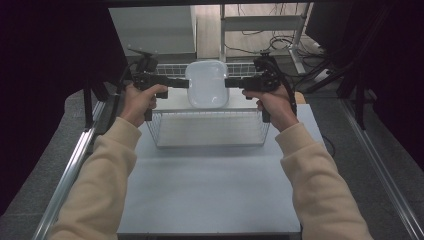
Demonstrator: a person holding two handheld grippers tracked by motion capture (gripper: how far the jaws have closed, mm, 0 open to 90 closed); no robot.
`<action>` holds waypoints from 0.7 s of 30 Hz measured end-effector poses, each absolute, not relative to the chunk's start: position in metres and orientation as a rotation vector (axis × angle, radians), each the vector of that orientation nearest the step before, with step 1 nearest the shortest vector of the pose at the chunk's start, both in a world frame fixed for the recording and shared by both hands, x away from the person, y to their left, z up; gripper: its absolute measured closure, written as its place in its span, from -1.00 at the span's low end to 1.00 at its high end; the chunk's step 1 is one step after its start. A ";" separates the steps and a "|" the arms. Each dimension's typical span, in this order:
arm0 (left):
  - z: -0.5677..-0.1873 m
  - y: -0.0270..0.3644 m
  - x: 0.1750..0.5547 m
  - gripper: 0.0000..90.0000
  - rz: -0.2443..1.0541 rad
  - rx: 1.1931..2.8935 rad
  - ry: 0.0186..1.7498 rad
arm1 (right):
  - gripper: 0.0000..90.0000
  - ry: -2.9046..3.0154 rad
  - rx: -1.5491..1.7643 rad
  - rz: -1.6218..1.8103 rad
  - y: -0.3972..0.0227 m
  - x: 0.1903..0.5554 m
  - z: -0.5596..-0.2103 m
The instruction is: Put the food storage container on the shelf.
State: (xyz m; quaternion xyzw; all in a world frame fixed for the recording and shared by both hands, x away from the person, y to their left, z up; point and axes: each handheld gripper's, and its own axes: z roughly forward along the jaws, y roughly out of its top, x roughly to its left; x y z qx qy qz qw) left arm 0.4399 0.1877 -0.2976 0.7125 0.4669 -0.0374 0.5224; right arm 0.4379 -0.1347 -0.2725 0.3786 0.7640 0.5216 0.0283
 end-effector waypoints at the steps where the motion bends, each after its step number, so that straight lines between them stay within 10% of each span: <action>1: -0.299 0.187 0.443 0.75 -0.095 1.702 1.124 | 0.80 2.360 1.183 1.609 -0.135 0.442 -0.275; 21: -0.316 0.186 0.496 0.68 -0.256 1.524 1.245 | 0.47 2.258 1.683 1.684 -0.142 0.513 -0.302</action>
